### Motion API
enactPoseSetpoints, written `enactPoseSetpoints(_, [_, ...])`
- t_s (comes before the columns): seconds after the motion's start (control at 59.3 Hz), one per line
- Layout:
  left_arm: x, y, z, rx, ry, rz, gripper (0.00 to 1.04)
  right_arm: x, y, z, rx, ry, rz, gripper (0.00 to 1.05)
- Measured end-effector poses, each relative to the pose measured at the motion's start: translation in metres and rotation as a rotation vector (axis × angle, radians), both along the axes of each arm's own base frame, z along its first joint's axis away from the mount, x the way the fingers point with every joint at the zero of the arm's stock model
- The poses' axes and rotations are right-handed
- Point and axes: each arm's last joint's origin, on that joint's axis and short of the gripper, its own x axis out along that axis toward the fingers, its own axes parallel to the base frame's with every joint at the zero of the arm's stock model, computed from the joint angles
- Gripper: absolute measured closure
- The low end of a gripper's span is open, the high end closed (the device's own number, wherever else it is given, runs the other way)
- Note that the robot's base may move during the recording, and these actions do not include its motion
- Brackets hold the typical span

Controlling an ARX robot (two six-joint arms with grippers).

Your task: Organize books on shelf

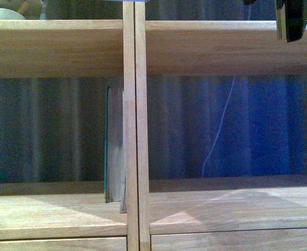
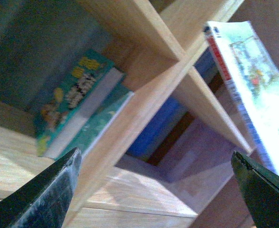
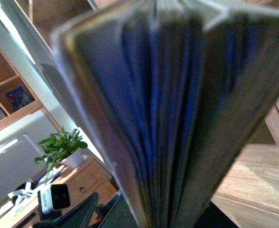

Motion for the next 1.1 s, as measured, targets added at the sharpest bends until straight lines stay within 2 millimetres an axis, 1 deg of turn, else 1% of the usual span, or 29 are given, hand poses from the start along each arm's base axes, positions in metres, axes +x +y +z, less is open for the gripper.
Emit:
enactPoseSetpoints(0.152, [0.009, -0.033, 0.013, -0.053, -0.003, -0.108, 0.07, 0.004, 0.004, -0.004, -0.005, 0.017, -0.009, 0.97])
enactPoseSetpoints(0.219, [0.012, -0.040, 0.016, -0.063, -0.006, -0.124, 0.07, 0.003, 0.006, -0.004, -0.009, 0.017, 0.009, 0.97])
enactPoseSetpoints(0.354, [0.016, -0.049, 0.024, -0.063, -0.011, -0.144, 0.07, -0.005, 0.011, -0.009, -0.017, 0.005, 0.071, 0.97])
enactPoseSetpoints(0.506, [0.017, -0.054, 0.033, -0.061, -0.035, -0.154, 0.07, -0.012, 0.014, -0.016, -0.012, 0.013, 0.130, 0.97])
enactPoseSetpoints(0.692, [0.016, -0.057, 0.041, -0.058, -0.059, -0.156, 0.07, -0.022, 0.016, -0.017, -0.020, 0.008, 0.178, 0.97])
enactPoseSetpoints(0.793, [0.016, -0.058, 0.042, -0.054, -0.060, -0.150, 0.07, -0.024, 0.016, -0.017, -0.021, 0.005, 0.193, 0.97])
enactPoseSetpoints(0.86, [0.017, -0.058, 0.041, -0.053, -0.048, -0.139, 0.13, -0.024, 0.016, -0.017, -0.021, 0.005, 0.192, 0.97])
enactPoseSetpoints(0.877, [0.017, -0.058, 0.041, -0.053, -0.046, -0.137, 0.16, -0.024, 0.016, -0.017, -0.023, 0.007, 0.191, 0.97])
enactPoseSetpoints(0.928, [0.016, -0.058, 0.042, -0.056, -0.046, -0.133, 0.21, -0.023, 0.015, -0.018, -0.025, 0.010, 0.189, 0.97])
enactPoseSetpoints(0.945, [0.016, -0.058, 0.042, -0.056, -0.048, -0.131, 0.25, -0.023, 0.015, -0.018, -0.026, 0.012, 0.188, 0.97])
enactPoseSetpoints(0.995, [0.016, -0.058, 0.042, -0.057, -0.052, -0.132, 0.30, -0.023, 0.015, -0.019, -0.028, 0.015, 0.184, 0.97])
enactPoseSetpoints(1.012, [0.015, -0.058, 0.043, -0.057, -0.055, -0.131, 0.33, -0.022, 0.014, -0.019, -0.029, 0.017, 0.183, 0.97])
enactPoseSetpoints(1.063, [0.014, -0.057, 0.043, -0.058, -0.061, -0.131, 0.39, -0.022, 0.014, -0.020, -0.030, 0.019, 0.184, 0.97])
enactPoseSetpoints(1.097, [0.014, -0.057, 0.044, -0.061, -0.068, -0.131, 0.44, -0.021, 0.013, -0.020, -0.030, 0.020, 0.183, 0.97])
